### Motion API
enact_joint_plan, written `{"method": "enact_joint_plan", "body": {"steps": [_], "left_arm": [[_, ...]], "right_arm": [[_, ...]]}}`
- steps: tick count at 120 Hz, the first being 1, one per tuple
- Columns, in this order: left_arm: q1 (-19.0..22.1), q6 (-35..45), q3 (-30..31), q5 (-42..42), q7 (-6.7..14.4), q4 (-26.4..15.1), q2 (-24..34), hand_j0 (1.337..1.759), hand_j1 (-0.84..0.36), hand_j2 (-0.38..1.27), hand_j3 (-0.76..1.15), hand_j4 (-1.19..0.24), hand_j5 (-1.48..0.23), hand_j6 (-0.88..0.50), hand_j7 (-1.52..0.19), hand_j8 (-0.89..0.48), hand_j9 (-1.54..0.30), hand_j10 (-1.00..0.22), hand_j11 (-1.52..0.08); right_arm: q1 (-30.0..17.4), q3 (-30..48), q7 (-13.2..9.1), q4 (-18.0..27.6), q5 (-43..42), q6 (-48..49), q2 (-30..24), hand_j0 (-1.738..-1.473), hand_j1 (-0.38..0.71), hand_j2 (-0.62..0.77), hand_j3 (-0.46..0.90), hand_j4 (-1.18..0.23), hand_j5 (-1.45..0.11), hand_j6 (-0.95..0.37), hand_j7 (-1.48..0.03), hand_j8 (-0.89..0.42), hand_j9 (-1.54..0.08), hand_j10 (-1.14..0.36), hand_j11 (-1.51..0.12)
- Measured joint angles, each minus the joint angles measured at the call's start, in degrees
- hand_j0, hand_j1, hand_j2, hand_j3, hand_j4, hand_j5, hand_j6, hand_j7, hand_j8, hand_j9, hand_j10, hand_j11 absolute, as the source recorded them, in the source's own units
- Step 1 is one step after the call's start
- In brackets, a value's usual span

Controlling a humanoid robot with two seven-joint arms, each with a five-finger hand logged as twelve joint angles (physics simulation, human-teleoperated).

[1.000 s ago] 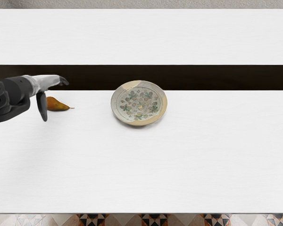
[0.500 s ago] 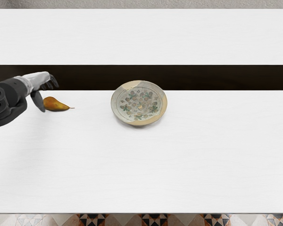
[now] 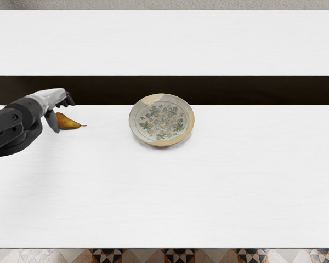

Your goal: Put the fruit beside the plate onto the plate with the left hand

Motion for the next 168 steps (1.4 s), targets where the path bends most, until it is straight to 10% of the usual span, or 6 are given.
{"method": "enact_joint_plan", "body": {"steps": [168], "left_arm": [[-0.5,-0.3,3.2,0.1,0.0,6.7,-3.5,1.656,-0.28,0.11,0.00,-0.56,-0.73,-0.49,-0.73,-0.51,-0.73,-0.56,-0.73]], "right_arm": [[0.0,0.0,0.0,0.0,0.1,0.0,0.0,-1.658,-0.31,-0.01,0.00,-0.03,-0.04,-0.03,-0.04,-0.03,-0.04,-0.03,-0.04]]}}
